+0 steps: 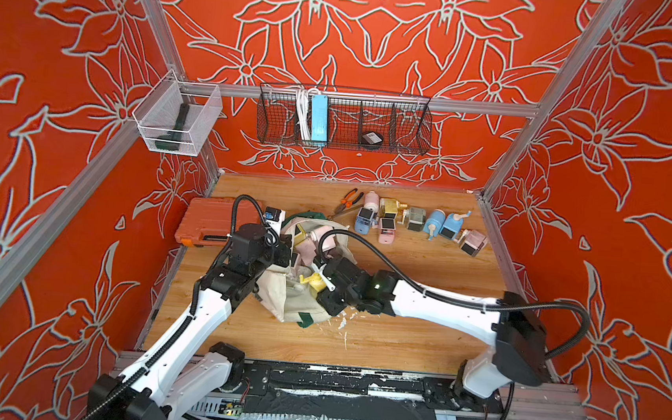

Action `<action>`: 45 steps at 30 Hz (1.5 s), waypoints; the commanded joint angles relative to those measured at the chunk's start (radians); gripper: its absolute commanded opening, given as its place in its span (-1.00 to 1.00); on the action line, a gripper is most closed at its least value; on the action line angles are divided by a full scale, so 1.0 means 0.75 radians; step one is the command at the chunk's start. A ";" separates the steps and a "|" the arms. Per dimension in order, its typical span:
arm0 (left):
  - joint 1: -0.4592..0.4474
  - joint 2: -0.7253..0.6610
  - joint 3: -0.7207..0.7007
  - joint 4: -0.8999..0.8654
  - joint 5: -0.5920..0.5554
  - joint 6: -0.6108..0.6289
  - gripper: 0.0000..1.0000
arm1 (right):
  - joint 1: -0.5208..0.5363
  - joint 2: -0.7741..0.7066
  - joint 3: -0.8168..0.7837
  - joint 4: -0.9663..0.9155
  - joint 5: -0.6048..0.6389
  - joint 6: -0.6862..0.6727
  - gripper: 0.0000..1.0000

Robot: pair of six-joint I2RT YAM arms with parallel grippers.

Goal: Take out the pencil sharpeners from the tote bags
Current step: Pick up the pencil sharpener from the canvas bag, then place the pencil sharpener at the center of the board.

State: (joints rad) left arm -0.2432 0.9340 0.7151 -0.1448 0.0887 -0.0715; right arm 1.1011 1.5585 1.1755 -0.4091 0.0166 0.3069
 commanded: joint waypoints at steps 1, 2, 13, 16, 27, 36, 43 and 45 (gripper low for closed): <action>-0.007 -0.003 -0.019 -0.054 0.004 -0.013 -1.00 | -0.002 -0.191 -0.068 0.054 -0.038 -0.153 -0.35; -0.007 0.000 -0.017 -0.054 0.006 -0.013 -1.00 | -0.003 -0.240 -0.091 0.062 -0.031 -0.176 -0.35; -0.007 -0.031 -0.024 -0.047 -0.008 -0.015 -1.00 | -0.413 -0.468 -0.142 0.060 0.212 -0.009 -0.36; -0.007 -0.027 -0.022 -0.047 0.002 -0.017 -1.00 | -0.524 -0.443 -0.134 0.045 0.352 0.048 -0.36; -0.007 -0.037 -0.024 -0.043 0.021 -0.023 -1.00 | -0.897 -0.094 -0.101 0.103 0.366 0.228 -0.38; -0.007 -0.033 -0.024 -0.042 0.030 -0.023 -1.00 | -1.018 0.252 0.001 0.182 0.218 0.182 -0.41; -0.007 -0.028 -0.026 -0.043 0.027 -0.022 -1.00 | -1.036 0.444 0.130 0.194 0.217 0.128 -0.41; -0.007 -0.028 -0.025 -0.044 0.027 -0.020 -1.00 | -1.037 0.485 0.159 0.198 0.221 0.128 -0.41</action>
State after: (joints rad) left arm -0.2436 0.9226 0.7094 -0.1455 0.1028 -0.0761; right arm 0.3332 1.8935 1.2514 -0.2852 0.1864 0.4217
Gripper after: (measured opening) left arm 0.047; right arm 0.502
